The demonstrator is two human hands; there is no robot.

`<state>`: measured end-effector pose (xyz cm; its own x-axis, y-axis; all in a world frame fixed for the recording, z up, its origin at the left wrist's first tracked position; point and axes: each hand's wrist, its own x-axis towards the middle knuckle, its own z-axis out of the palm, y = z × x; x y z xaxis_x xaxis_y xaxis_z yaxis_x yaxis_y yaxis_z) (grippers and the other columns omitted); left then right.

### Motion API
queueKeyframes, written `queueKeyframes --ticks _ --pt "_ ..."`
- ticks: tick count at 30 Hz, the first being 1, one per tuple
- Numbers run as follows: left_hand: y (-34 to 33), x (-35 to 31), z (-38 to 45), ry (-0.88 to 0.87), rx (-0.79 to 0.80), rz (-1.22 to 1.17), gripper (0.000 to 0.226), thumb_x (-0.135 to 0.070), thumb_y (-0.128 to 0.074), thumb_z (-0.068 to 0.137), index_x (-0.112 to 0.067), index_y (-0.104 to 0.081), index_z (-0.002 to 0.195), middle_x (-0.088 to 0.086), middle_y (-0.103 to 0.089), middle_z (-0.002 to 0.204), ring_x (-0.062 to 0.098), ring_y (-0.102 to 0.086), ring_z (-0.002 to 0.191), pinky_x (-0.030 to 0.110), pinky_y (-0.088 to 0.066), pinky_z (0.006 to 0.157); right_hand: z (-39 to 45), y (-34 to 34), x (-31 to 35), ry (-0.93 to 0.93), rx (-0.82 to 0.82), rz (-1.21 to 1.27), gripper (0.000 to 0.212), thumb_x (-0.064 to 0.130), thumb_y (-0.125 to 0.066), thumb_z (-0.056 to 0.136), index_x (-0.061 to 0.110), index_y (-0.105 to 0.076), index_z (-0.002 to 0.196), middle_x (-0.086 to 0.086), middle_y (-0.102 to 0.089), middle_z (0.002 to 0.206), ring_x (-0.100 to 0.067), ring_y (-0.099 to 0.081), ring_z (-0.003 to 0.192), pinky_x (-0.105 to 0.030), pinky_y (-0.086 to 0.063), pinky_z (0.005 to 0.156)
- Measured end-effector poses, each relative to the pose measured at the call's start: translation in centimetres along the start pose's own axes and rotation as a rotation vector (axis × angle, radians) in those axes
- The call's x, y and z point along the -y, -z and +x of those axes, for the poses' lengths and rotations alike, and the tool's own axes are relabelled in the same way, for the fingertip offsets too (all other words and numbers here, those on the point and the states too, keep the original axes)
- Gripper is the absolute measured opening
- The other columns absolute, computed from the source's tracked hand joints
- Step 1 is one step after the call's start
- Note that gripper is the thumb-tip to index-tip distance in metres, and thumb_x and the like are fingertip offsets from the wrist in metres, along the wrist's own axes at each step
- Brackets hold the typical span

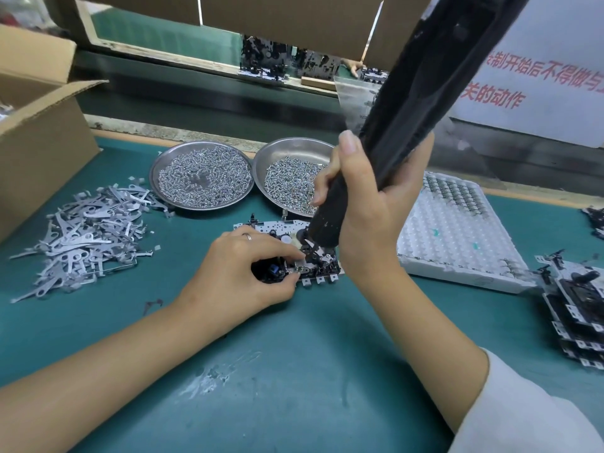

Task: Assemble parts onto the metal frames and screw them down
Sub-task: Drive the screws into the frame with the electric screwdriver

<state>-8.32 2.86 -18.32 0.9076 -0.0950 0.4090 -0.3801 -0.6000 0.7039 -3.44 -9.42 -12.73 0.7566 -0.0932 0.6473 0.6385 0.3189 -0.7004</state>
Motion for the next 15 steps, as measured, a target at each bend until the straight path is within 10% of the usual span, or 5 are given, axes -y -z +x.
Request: queueKeyframes --ticks 11,15 --pt "0.1 -0.3 -0.2 0.010 0.010 -0.010 0.024 -0.010 -0.082 0.065 -0.021 -0.077 0.086 -0.010 -0.072 0.082 0.016 -0.063 0.086 0.034 -0.046 0.088 -0.4 0.8 -0.9 -0.136 0.030 -0.046 0.039 0.006 -0.058 0.089 0.011 -0.032 0.118 0.001 -0.050 0.059 -0.019 -0.046 0.041 -0.024 -0.042 0.045" --pt "0.2 -0.1 -0.1 -0.029 0.029 -0.006 0.028 -0.011 -0.084 0.067 -0.020 -0.076 0.092 -0.009 -0.071 0.085 0.013 -0.063 0.085 0.037 -0.048 0.087 -0.8 1.6 -0.5 -0.149 0.021 -0.183 0.059 0.030 -0.062 0.085 0.017 -0.032 0.133 -0.004 -0.054 0.086 -0.013 -0.056 0.072 -0.029 -0.050 0.069"
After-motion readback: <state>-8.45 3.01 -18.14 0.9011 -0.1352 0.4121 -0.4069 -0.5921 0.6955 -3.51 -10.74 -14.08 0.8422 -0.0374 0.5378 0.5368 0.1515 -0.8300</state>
